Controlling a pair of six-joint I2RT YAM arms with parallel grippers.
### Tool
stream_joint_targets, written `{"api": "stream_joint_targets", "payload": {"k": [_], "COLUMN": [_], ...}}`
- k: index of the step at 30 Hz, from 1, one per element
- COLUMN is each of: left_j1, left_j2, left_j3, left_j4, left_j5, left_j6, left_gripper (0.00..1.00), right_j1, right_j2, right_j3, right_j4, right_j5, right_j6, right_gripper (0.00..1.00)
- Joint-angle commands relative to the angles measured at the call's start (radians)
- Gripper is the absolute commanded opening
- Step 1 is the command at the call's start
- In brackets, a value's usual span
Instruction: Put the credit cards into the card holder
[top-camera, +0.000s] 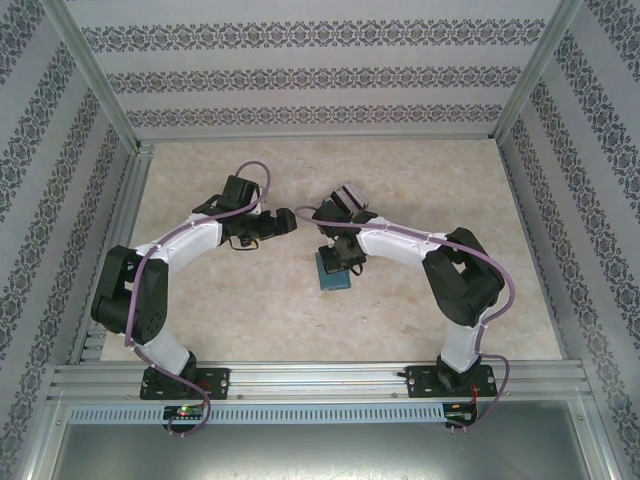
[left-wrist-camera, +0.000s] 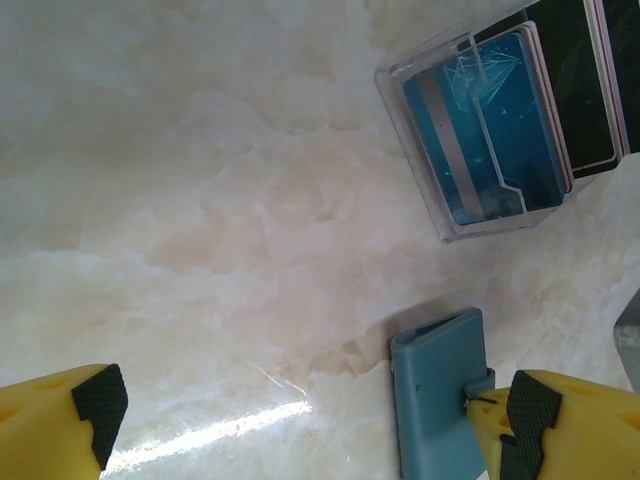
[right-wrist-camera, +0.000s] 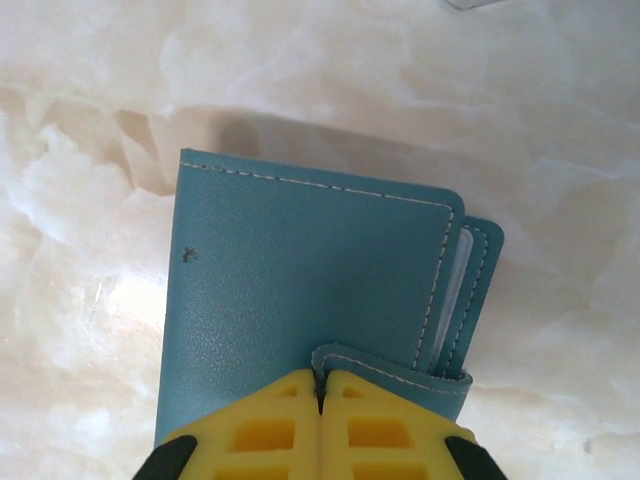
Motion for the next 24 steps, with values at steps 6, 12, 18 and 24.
{"api": "stream_joint_targets", "payload": {"k": [6,12,18,24], "left_j1": [-0.017,-0.019,-0.034,-0.058], "left_j2": [-0.07,-0.08,-0.075,-0.056], "left_j3": [-0.049,-0.086,-0.113,-0.118], "left_j4": [0.058,0.107,0.151,0.236], "left_j5": [0.027,0.091,0.168,0.269], "left_j6": [-0.029,-0.055,-0.098,-0.149], "left_gripper": [1.0,1.0,0.96,0.87], "right_j1": [-0.037,-0.061,-0.079,-0.08], "right_j2": [-0.081,-0.15,-0.199,-0.236], "right_j3": [-0.129,-0.197,-0.227,-0.224], "right_j4": [0.187,0.289,0.335,0.322], "right_j5": [-0.139,-0.167,-0.191,-0.214], "right_j6": [0.113,0.165,0.174,0.17], "right_gripper": [0.01,0.01,0.01,0.01]}}
